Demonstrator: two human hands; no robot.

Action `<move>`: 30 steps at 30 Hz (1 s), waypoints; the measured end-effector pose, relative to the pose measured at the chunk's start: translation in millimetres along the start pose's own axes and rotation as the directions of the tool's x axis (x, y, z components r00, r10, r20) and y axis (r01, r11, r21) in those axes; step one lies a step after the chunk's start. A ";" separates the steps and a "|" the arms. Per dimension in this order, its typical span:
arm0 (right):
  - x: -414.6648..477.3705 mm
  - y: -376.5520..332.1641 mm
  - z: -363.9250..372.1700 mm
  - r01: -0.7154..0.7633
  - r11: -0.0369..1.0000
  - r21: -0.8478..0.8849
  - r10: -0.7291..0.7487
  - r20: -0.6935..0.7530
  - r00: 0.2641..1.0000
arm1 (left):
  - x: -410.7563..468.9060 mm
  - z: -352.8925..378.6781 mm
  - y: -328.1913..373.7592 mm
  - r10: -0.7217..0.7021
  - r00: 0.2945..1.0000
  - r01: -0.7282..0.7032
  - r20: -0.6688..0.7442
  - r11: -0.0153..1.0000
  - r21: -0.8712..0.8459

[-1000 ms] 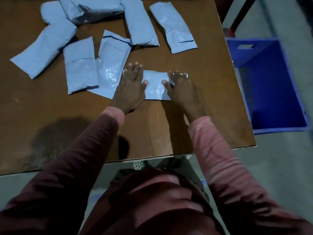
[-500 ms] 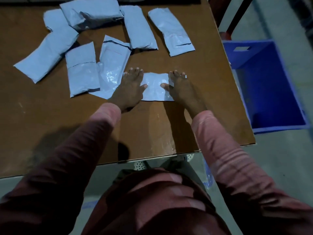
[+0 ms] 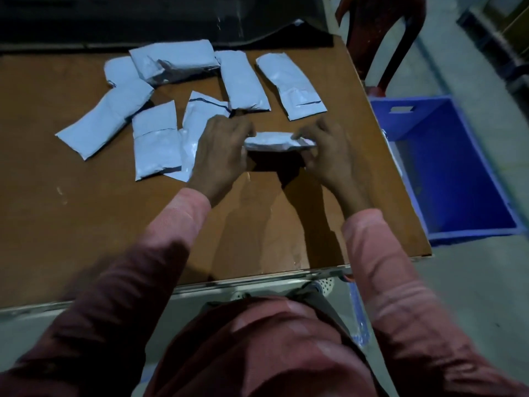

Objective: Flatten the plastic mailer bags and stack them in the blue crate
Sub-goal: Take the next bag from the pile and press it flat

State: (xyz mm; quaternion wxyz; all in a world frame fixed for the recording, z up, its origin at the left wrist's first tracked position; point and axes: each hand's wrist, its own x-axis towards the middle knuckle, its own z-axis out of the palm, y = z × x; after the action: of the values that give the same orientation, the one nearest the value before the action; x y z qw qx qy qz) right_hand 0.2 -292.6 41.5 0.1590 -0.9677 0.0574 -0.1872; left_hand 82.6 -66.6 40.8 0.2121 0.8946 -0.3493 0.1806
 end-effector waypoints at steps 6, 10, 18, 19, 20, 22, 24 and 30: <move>-78.2 9.3 21.7 -0.034 0.999 -0.019 0.036 0.145 0.989 | -82.9 31.7 7.7 -0.036 0.966 0.047 0.255 0.998 -0.035; -84.6 -12.6 29.9 -0.104 0.994 0.022 0.102 0.076 0.992 | -87.7 32.6 25.0 -0.055 0.950 0.069 0.308 0.997 -0.033; -93.0 -33.8 58.3 -0.227 0.972 0.059 0.212 0.197 0.957 | -92.0 61.5 30.2 -0.123 0.906 0.104 0.405 0.992 0.068; -91.2 -33.8 59.2 -0.218 0.975 0.032 0.207 0.202 0.957 | -91.5 63.1 29.5 -0.124 0.899 0.099 0.420 0.992 0.081; -89.4 -34.4 60.6 -0.214 0.977 -0.006 0.210 0.215 0.954 | -91.3 64.6 28.7 -0.123 0.890 0.086 0.439 0.991 0.102; -85.4 -37.8 62.7 -0.208 0.974 -0.090 0.224 0.259 0.939 | -90.6 65.2 28.4 -0.123 0.870 0.062 0.477 0.988 0.142; -81.8 -41.1 60.6 -0.186 0.970 -0.158 0.226 0.287 0.931 | -88.1 63.4 28.6 -0.126 0.857 0.062 0.499 0.988 0.144; -67.3 -36.7 32.7 -0.086 0.973 -0.215 0.154 0.325 0.933 | -59.3 38.0 33.1 -0.198 0.811 0.160 0.550 0.980 0.116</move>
State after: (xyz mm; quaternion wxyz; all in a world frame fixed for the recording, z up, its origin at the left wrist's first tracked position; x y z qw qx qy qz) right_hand -47.7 -237.1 1.7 0.0809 -0.9910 0.1066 -0.0007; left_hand 25.1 -75.3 -10.9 0.0876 0.9434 -0.3044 -0.0985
